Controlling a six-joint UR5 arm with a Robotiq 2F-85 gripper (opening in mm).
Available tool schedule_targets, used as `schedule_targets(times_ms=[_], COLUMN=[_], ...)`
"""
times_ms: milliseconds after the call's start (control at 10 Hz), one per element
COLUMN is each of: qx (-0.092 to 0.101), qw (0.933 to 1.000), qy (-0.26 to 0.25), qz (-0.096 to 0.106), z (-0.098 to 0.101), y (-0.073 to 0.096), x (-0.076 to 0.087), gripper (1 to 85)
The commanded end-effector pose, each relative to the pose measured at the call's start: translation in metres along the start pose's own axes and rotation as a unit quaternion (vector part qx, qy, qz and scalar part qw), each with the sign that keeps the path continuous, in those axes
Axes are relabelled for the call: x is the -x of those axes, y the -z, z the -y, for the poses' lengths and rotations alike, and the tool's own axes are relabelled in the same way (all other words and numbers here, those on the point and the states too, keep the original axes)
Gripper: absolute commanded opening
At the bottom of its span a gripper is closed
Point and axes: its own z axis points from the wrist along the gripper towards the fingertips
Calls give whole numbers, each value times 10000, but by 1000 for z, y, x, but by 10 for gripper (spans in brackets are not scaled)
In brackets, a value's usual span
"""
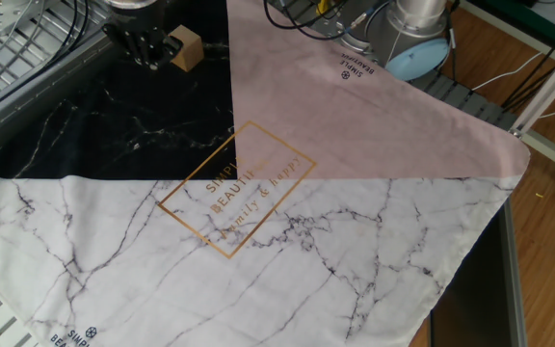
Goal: Pick up the small block on the left and move it to the right
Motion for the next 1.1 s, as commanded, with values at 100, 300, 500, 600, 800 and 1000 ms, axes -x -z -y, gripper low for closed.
schedule_targets(times_ms=[100, 300, 500, 600, 800, 1000], qx=[56, -456, -68, -42, -112, -85], qw=[9997, 9966, 9956, 9954, 9970, 9976], qy=[-113, 153, -460, -776, -632, -407], qz=[220, 672, 819, 566, 424, 555], z=[2, 28, 10, 9, 12, 23], y=[0, 3, 3, 1, 1, -8], x=[8, 32, 39, 25, 18, 25], gripper=[10, 10, 10, 10, 10, 10])
